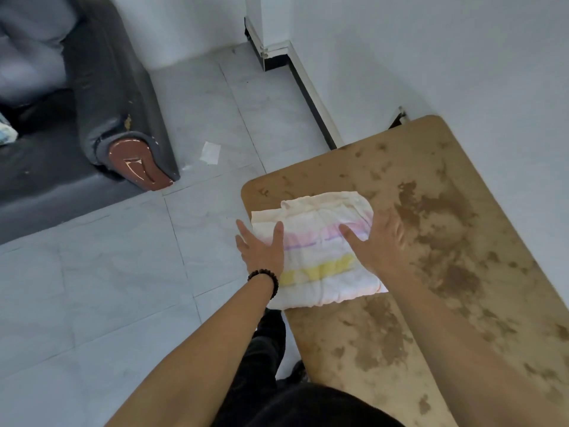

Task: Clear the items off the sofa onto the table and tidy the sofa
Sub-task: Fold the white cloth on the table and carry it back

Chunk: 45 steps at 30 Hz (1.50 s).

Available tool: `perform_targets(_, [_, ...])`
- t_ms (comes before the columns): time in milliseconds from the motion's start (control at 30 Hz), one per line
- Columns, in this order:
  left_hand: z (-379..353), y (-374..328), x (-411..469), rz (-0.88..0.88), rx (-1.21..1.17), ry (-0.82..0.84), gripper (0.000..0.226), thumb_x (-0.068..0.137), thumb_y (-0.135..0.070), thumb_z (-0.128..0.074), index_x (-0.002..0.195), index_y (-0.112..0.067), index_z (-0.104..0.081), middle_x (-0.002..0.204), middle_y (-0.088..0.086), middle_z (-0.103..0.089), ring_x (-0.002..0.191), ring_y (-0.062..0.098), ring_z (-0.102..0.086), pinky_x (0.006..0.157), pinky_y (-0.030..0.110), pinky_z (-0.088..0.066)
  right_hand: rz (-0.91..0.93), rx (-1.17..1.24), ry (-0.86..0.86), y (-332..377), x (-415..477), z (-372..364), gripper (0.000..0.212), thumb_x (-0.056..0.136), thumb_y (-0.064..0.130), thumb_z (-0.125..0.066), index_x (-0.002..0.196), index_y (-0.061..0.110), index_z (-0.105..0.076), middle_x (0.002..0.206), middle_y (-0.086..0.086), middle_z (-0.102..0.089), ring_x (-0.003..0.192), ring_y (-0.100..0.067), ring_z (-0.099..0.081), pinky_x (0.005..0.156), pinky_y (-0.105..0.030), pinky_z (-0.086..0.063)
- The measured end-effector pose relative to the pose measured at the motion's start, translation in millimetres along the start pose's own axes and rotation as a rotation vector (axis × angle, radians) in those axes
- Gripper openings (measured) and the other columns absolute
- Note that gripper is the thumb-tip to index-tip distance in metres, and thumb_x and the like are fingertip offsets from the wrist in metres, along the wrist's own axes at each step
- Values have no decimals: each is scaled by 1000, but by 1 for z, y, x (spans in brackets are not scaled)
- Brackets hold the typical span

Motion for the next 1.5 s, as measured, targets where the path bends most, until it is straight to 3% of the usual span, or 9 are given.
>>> perform_targets(200, [-25, -20, 25, -60, 154, -73, 86, 82, -78, -39, 151, -47, 3, 163, -3, 3, 147, 30, -14, 106, 53, -34, 81, -51, -43, 22, 41, -17, 91, 80, 83, -41, 153, 41, -6, 157, -12, -18, 147, -33, -14, 121, -51, -11])
perform_targets(333, [-39, -8, 39, -87, 261, -89, 78, 86, -75, -38, 151, -44, -8, 163, -6, 4, 147, 27, -13, 106, 51, -35, 107, -22, -33, 20, 39, -40, 89, 81, 76, -52, 153, 38, -15, 156, -10, -22, 140, -35, -27, 114, -53, -29])
perform_targets(533, [-24, 20, 27, -195, 290, -119, 47, 94, -49, -48, 133, -25, -42, 158, -4, -17, 130, 27, -41, 85, 37, -44, 20, 97, 24, 10, 14, -44, 104, 73, 69, -71, 154, 34, -16, 151, 0, -33, 135, -24, -41, 106, -45, -40])
perform_targets(667, [-1, 36, 20, -165, 252, -73, 53, 85, -56, -56, 131, -33, -41, 148, -12, -28, 113, 21, -57, 80, 33, -47, 25, -8, 186, 8, 10, -36, 112, 68, 80, -65, 155, 36, -10, 152, -2, -34, 136, -24, -42, 109, -44, -40])
perform_targets(800, [4, 25, 33, -69, 119, -70, 74, 83, -69, -52, 145, -35, -30, 152, -9, -25, 124, 17, -50, 91, 31, -40, 22, 1, 77, 14, 15, -37, 90, 80, 82, -44, 154, 35, -21, 148, -5, -32, 135, -27, -38, 111, -45, -35])
perform_targets(1033, [-8, 24, 40, -95, 200, -112, 61, 94, -40, -49, 149, -34, -25, 143, -2, -43, 113, 24, -56, 78, 27, -34, 8, 63, 13, 24, -2, -63, 66, 88, 67, -52, 146, 41, -36, 136, 3, -43, 122, -23, -50, 100, -41, -42])
perform_targets(1200, [32, 21, 20, -191, 233, -213, 50, 93, -22, -47, 142, -31, -42, 132, -4, -55, 107, 21, -58, 83, 31, -42, 107, 216, -31, 46, -30, -39, 63, 87, 69, -53, 142, 41, -43, 141, 8, -52, 128, -15, -50, 108, -36, -40])
perform_targets(1400, [130, -11, -59, -268, -113, -489, 40, 95, -55, -43, 120, -33, -64, 115, -10, -64, 108, 14, -59, 90, 25, -40, 359, 382, -61, 115, -113, -8, 52, 91, 61, -52, 139, 40, -46, 134, 9, -58, 124, -17, -54, 104, -34, -42])
perform_targets(1500, [196, -14, -111, -344, -172, -666, 45, 95, -52, -46, 134, -32, -53, 131, -10, -60, 121, 15, -55, 97, 27, -38, 523, 384, -58, 149, -172, 9, 46, 95, 51, -54, 138, 39, -48, 125, 11, -59, 119, -17, -56, 93, -24, -36])
Point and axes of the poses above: each hand's wrist, its own x-axis towards the middle knuckle, its own z-axis out of the back of the hand, y = z × x, the point moved 3 cm from there along x, towards the middle knuckle
